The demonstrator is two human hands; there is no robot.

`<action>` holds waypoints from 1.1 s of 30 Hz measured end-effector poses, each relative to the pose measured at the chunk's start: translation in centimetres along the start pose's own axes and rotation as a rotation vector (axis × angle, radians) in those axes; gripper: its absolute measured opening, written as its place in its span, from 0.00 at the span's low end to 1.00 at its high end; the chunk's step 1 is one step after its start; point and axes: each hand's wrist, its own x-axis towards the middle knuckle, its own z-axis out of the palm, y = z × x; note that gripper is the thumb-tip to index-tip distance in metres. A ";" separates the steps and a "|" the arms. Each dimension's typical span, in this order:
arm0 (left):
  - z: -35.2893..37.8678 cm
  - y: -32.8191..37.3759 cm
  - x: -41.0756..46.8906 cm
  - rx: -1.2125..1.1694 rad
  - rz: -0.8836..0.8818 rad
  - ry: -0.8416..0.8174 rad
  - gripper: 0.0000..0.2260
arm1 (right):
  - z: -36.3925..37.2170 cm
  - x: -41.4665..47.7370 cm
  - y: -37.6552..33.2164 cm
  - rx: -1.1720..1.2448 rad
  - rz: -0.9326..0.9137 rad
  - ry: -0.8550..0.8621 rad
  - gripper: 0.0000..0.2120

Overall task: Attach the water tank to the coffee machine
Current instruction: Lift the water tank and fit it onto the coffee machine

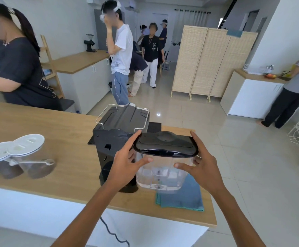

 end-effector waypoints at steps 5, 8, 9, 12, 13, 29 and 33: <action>-4.6 -0.4 -0.6 0.013 0.010 0.063 0.40 | 3.9 0.7 -2.6 0.033 0.004 -0.012 0.53; -7.1 -0.8 -0.6 0.017 -0.003 0.076 0.41 | 6.5 1.1 -3.8 0.072 0.035 -0.004 0.53; -7.9 -1.1 -0.6 0.026 -0.006 0.082 0.42 | 7.3 1.1 -4.2 0.079 0.043 -0.003 0.54; -10.2 -2.8 -0.4 0.042 -0.008 0.081 0.44 | 9.8 1.4 -5.5 0.067 0.045 0.009 0.54; -10.9 -3.6 -0.1 0.036 -0.013 0.084 0.45 | 10.6 1.5 -5.9 0.068 0.045 0.015 0.54; -15.1 -7.1 2.7 -0.017 0.029 0.073 0.45 | 16.3 3.1 -7.3 0.051 0.039 0.071 0.52; -14.6 -8.1 2.7 -0.036 0.000 0.081 0.43 | 16.3 3.5 -6.8 -0.024 0.053 0.043 0.52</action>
